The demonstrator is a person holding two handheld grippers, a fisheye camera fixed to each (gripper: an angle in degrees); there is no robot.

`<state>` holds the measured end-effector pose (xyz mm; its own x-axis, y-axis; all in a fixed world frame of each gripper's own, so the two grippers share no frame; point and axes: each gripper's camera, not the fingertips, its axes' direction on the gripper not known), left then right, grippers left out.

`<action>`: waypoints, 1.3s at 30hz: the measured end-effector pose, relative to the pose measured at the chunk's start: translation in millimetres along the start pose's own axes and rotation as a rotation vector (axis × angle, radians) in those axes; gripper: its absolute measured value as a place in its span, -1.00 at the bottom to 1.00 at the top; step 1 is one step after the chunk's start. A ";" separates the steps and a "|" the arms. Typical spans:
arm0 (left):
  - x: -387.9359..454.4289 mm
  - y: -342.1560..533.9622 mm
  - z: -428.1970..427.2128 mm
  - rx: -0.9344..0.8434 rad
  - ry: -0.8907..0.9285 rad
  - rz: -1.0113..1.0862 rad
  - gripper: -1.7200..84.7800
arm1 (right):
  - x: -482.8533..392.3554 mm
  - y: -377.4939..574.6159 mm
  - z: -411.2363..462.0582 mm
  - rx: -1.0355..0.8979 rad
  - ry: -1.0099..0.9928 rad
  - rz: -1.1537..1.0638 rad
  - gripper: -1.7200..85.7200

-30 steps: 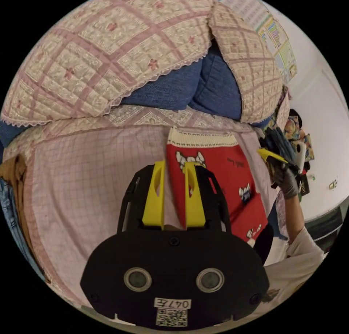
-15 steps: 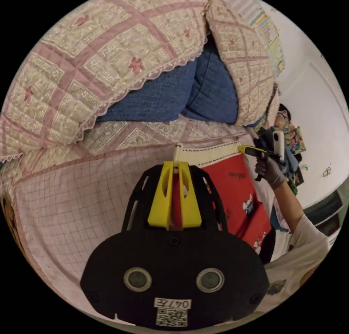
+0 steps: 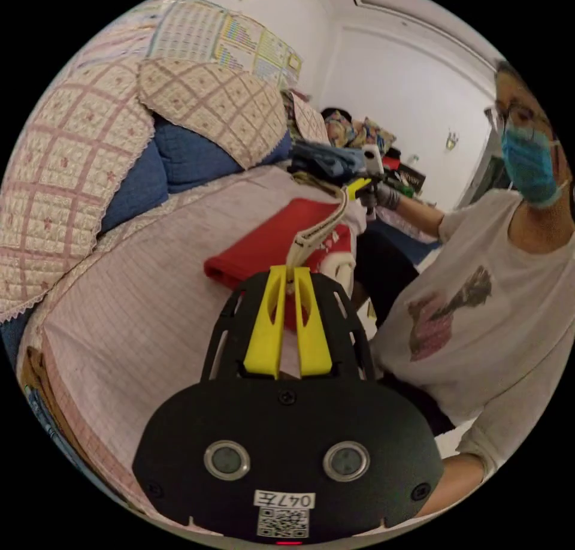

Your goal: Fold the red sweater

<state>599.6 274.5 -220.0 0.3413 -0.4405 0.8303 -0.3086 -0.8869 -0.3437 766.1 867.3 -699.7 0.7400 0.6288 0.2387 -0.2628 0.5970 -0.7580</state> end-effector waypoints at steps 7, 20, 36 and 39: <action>41.4 14.1 15.6 -0.108 -0.014 0.006 -0.95 | -25.8 33.7 -1.6 -0.027 0.031 -0.032 -0.97; 60.7 26.5 -27.9 -0.088 -0.061 -0.114 -0.80 | -19.6 85.9 -39.6 0.048 0.083 0.172 -0.81; 34.2 39.4 6.7 0.015 0.097 -0.791 -0.71 | 20.4 118.6 -11.3 -0.060 -0.111 0.581 -0.73; 34.2 32.4 15.6 -0.007 0.111 -0.812 -0.72 | 19.4 123.6 -7.5 -0.084 -0.135 0.599 -0.77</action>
<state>615.1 228.6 -209.5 0.3706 0.3551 0.8582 -0.0089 -0.9226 0.3856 752.6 949.5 -793.3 0.3923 0.9035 -0.1723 -0.5547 0.0829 -0.8279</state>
